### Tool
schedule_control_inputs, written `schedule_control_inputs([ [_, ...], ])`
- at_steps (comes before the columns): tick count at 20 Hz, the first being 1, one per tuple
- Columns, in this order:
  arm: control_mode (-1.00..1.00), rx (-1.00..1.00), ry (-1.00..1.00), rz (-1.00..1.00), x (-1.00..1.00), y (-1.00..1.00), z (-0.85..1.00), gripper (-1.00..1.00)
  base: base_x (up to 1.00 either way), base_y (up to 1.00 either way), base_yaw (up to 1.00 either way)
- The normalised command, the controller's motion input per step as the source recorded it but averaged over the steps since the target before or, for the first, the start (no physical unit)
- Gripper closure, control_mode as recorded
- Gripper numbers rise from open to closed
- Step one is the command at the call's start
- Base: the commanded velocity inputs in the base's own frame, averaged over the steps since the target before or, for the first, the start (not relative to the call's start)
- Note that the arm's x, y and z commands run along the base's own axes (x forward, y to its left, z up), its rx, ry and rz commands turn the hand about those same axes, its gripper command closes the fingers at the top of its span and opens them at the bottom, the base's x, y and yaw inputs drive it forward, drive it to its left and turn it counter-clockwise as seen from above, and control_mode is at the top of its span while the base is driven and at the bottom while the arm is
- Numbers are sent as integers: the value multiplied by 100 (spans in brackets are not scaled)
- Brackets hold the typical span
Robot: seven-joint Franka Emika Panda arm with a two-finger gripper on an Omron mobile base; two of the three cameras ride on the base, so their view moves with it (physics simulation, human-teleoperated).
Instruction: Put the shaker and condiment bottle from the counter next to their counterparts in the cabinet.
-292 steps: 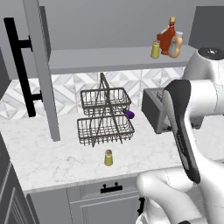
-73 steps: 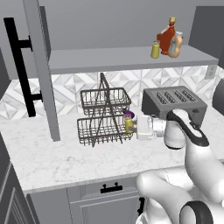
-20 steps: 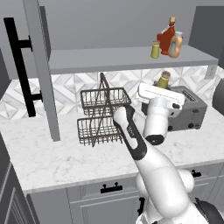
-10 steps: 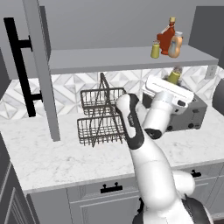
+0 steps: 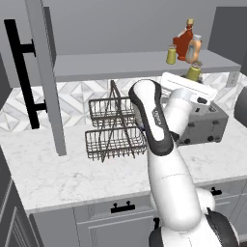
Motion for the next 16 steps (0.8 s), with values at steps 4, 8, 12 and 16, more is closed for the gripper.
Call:
schedule_control_inputs([
  [4, -100, -3, 7, 0, 0, 36, 18, 100, 0, 0, 0],
  [8, -100, 0, 11, 0, 0, 21, 53, 100, 0, 0, 0],
  [12, -100, 0, 25, -6, 0, 23, 59, 100, 0, 0, 0],
  [16, -100, 0, 40, -10, 0, 35, 41, 100, 0, 0, 0],
])
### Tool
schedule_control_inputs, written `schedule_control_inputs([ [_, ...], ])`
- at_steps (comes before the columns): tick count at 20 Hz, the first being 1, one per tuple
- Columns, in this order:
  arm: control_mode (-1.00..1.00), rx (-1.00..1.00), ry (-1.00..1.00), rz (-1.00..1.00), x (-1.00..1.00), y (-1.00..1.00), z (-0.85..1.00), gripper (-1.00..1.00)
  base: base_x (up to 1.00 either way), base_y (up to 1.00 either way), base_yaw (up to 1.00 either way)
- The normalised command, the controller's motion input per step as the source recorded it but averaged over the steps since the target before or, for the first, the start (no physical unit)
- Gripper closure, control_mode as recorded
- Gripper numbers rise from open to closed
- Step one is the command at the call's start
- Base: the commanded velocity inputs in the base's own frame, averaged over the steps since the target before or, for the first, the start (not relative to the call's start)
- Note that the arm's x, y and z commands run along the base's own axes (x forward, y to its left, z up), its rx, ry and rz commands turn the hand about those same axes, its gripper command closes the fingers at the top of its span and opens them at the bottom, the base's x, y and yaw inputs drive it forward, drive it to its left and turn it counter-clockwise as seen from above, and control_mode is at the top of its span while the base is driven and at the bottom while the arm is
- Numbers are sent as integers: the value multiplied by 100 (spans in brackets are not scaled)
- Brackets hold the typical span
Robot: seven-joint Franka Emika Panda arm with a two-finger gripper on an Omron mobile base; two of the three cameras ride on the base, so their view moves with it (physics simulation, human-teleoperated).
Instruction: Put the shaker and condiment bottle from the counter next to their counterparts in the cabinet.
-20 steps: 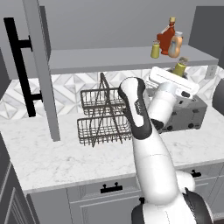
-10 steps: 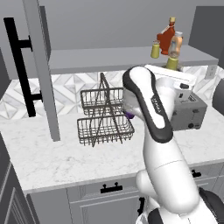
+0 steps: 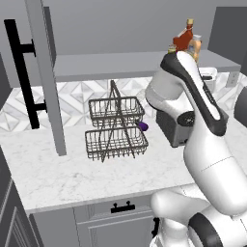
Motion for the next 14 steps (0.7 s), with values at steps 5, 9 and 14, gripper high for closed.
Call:
schedule_control_inputs([
  [5, -100, 0, 36, -10, 4, 31, 28, 100, 0, 0, 0],
  [9, -100, 2, 16, -8, 1, 2, 41, 100, 0, 0, 0],
  [14, -100, 2, 16, -10, 6, 8, 32, 100, 0, 0, 0],
])
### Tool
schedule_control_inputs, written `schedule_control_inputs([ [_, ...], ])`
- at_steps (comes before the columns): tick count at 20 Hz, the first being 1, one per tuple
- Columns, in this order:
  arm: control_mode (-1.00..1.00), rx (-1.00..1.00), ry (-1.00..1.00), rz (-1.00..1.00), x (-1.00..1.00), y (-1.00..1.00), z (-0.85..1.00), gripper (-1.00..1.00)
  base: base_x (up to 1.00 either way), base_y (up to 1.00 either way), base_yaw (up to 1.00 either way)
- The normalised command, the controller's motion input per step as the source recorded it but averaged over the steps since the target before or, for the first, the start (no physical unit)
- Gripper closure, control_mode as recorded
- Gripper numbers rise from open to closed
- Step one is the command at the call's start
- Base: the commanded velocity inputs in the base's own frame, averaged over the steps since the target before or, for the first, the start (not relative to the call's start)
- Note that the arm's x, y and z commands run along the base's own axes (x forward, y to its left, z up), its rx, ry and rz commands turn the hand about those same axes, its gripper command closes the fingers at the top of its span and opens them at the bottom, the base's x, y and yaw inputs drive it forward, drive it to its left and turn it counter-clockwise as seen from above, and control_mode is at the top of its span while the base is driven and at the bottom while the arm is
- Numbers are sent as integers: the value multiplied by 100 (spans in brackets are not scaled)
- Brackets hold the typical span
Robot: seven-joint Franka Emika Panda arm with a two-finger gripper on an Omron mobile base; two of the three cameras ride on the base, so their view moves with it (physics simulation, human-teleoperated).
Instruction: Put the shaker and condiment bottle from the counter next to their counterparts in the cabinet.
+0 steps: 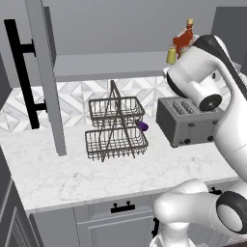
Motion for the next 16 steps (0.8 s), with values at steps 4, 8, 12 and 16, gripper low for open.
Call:
schedule_control_inputs([
  [4, -100, 12, 0, -15, 1, 9, 0, 100, 0, 0, 0],
  [8, -100, 15, 0, -16, 6, 6, 1, 100, 0, 0, 0],
  [12, -100, 9, 5, -11, 15, 26, 0, 100, 0, 0, 0],
  [16, -100, 10, 14, -6, 26, 32, 0, 100, 0, 0, 0],
])
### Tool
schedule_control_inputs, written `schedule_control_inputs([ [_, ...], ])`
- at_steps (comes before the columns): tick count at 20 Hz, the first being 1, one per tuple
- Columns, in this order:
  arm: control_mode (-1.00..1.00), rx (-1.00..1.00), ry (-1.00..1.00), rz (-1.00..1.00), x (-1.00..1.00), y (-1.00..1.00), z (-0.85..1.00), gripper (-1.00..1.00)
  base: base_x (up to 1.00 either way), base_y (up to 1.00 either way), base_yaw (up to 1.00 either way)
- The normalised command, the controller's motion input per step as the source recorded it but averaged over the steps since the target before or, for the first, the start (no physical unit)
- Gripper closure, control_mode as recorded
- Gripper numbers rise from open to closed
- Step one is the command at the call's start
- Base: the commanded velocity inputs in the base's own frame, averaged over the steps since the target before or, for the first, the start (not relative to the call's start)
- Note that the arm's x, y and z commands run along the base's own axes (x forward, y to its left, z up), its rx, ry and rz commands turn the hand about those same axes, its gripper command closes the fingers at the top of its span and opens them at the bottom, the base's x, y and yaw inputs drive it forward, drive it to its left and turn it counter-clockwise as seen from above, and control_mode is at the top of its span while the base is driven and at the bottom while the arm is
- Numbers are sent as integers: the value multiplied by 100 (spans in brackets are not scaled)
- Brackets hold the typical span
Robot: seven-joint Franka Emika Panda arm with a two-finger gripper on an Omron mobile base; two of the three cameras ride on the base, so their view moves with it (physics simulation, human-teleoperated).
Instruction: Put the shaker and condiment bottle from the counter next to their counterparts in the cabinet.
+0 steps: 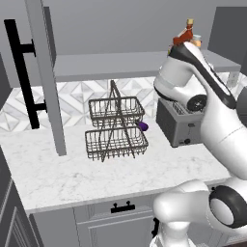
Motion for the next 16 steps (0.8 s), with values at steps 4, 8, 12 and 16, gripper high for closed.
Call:
schedule_control_inputs([
  [4, -100, 9, 12, -4, 30, 24, 0, 100, 0, 0, 0],
  [8, -100, 10, 11, -4, 32, 14, 1, 100, 0, 0, 0],
  [12, -100, 8, 7, -2, 28, 10, 0, 100, 0, 0, 0],
  [16, -100, 1, 2, 0, 24, 9, 0, 100, 0, 0, 0],
])
